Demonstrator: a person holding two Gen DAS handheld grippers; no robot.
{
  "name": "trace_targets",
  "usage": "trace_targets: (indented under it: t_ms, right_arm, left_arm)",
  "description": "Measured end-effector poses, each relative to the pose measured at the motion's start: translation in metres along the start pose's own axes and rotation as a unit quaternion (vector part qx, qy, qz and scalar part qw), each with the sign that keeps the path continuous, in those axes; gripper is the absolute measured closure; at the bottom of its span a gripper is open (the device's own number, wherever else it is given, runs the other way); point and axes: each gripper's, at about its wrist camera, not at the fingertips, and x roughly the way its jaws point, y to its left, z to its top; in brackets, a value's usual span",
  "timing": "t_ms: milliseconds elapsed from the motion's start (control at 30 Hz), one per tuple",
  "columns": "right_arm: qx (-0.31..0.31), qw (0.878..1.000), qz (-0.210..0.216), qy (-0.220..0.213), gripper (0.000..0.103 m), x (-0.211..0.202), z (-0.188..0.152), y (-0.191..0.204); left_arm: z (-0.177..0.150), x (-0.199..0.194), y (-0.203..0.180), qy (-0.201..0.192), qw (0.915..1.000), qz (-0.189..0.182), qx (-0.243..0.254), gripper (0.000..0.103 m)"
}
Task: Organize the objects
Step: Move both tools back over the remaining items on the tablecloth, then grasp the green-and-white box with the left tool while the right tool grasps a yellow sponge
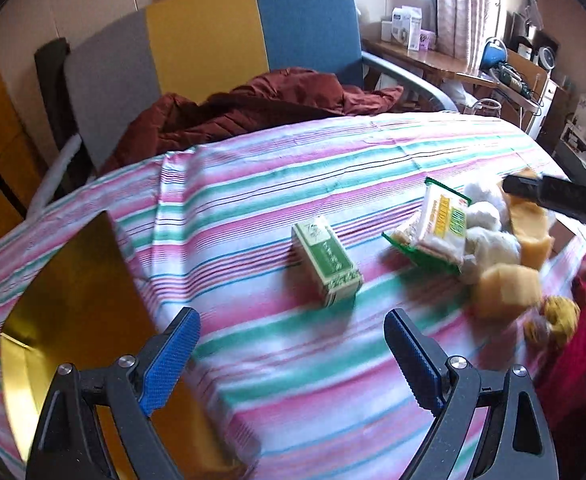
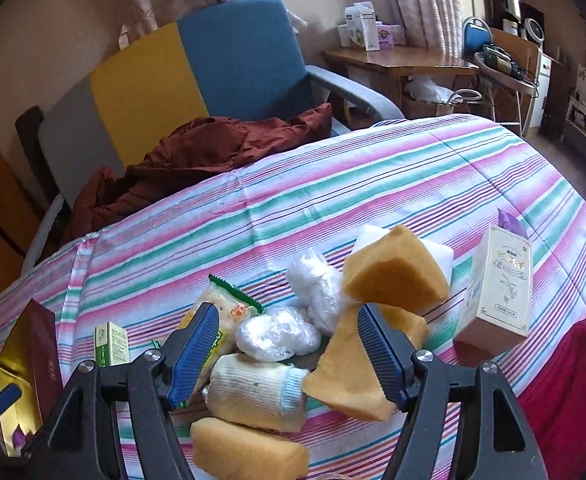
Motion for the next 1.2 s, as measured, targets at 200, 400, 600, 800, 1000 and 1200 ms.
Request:
trace_targets:
  t_ms: [200, 400, 600, 800, 1000, 1200]
  right_arm:
    - [-0.065, 0.998, -0.012, 0.004, 0.03, 0.003, -0.008, 0.024]
    - [-0.113, 0.993, -0.029, 0.0, 0.03, 0.005, -0.013, 0.039]
    - [-0.123, 0.992, -0.033, 0.01, 0.03, 0.01, -0.015, 0.041]
    - [-0.101, 0.994, -0.037, 0.005, 0.03, 0.008, -0.011, 0.031]
    - [-0.057, 0.997, -0.049, -0.012, 0.03, 0.003, -0.002, 0.013]
    - [0.099, 0.993, -0.048, -0.043, 0.03, -0.012, 0.01, -0.053]
  left_arm:
    - [0.02, 0.037, 0.001, 0.029, 0.9991, -0.008, -0.029, 0.012]
    - [0.035, 0.056, -0.002, 0.033, 0.9988, -0.006, -0.037, 0.013]
    - [0.045, 0.076, -0.009, 0.039, 0.9986, -0.007, -0.035, 0.018]
    - [0.046, 0.099, -0.012, 0.061, 0.9973, -0.016, -0.036, 0.043]
    - [0.04, 0.104, -0.018, 0.049, 0.9987, -0.002, -0.014, 0.059]
    - [0.038, 0.105, -0.018, 0.037, 0.9992, 0.001, -0.017, 0.059]
